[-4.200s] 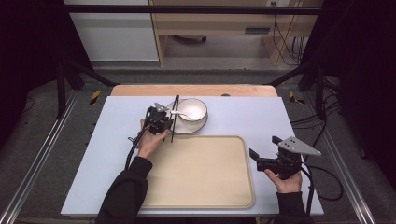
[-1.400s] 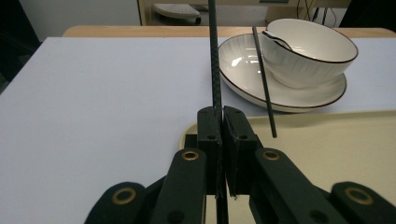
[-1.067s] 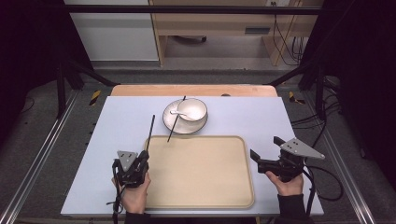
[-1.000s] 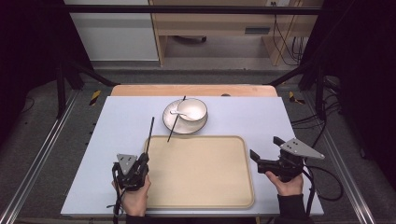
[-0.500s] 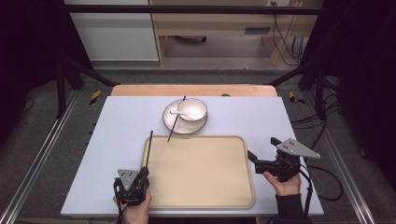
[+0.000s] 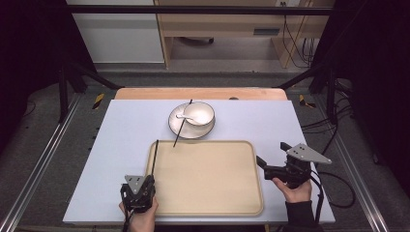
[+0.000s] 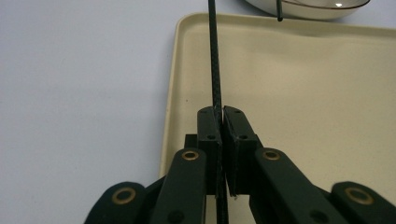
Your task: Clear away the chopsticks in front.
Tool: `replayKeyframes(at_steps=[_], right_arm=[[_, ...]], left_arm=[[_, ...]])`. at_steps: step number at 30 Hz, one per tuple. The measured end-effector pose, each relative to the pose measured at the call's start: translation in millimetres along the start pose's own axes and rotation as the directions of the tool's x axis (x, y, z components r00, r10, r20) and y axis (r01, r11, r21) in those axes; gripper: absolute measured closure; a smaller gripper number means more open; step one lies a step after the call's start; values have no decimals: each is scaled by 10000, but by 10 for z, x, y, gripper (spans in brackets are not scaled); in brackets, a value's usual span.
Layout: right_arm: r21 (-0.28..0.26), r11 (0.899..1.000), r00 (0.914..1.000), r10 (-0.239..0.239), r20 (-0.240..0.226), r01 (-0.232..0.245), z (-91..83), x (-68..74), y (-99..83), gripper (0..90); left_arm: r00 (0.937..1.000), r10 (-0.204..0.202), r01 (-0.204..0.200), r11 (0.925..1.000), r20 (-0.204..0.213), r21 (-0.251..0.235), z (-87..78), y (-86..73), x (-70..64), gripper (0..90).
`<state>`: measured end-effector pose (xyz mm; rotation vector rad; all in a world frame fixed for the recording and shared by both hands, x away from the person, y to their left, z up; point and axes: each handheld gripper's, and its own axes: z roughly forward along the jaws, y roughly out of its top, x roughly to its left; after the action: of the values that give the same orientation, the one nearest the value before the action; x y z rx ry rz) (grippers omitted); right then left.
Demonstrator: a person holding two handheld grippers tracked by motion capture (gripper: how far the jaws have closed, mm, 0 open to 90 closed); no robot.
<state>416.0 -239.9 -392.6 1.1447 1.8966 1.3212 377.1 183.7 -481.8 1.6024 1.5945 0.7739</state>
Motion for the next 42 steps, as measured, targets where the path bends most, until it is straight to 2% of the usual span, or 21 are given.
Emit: replayKeyframes(at_steps=[3,10,15,19,22,23,24,27,31,33,34,35,37,40,41,42], right_arm=[[22,10000,10000,0,-8,0,3,-1,-2,35],[35,10000,10000,-6,-8,6,6,5,-3,35],[24,10000,10000,-11,-18,11,2,0,-3,35],[-23,10000,10000,33,10,-33,-8,-8,-1,35],[-48,10000,10000,72,13,-72,-12,-9,0,35],[-64,10000,10000,45,15,-45,-19,-14,2,35],[-64,10000,10000,45,15,-45,-19,-14,2,35],[-106,9999,9999,104,35,-103,-26,-18,5,35],[-109,9999,9999,101,35,-100,-28,-19,3,35],[-137,9999,10000,84,28,-84,-31,-20,6,36],[-137,9999,10000,84,28,-84,-31,-20,6,36],[-135,9999,9999,99,47,-99,-31,-22,7,36],[-138,9999,9999,101,49,-100,-31,-25,5,36],[-121,9999,9999,123,45,-122,-28,-27,2,36],[-98,9999,9999,97,40,-97,-25,-30,1,36],[-91,9999,10000,75,46,-74,-23,-31,0,36]], left_arm=[[10000,8,-7,9997,-21,248,17,-6,5,851],[9999,129,-128,9991,-19,412,33,-11,-2,838],[9998,160,-164,9994,126,312,11,19,8,786],[9992,285,-282,9996,270,-94,-50,153,43,702],[9965,442,-414,9983,705,-412,-78,303,66,660],[9954,614,-577,9970,735,-517,-85,398,68,634],[9954,614,-577,9970,735,-517,-85,398,68,617],[9877,823,-723,9943,1333,-785,-72,523,61,583],[9690,1021,-815,9918,2249,-989,1,681,65,516],[9656,1263,-1071,9897,2272,-952,46,749,60,454],[9643,1374,-1187,9884,2265,-943,67,779,58,454],[9589,1598,-1401,9852,2344,-985,114,842,53,419],[9565,1706,-1507,9835,2366,-997,131,864,49,398],[9439,2173,-1971,9749,2487,-1035,192,955,31,357],[9348,2288,-2105,9730,2717,-949,242,1014,25,329],[9348,2288,-2105,9730,2717,-949,242,1014,25,318]])
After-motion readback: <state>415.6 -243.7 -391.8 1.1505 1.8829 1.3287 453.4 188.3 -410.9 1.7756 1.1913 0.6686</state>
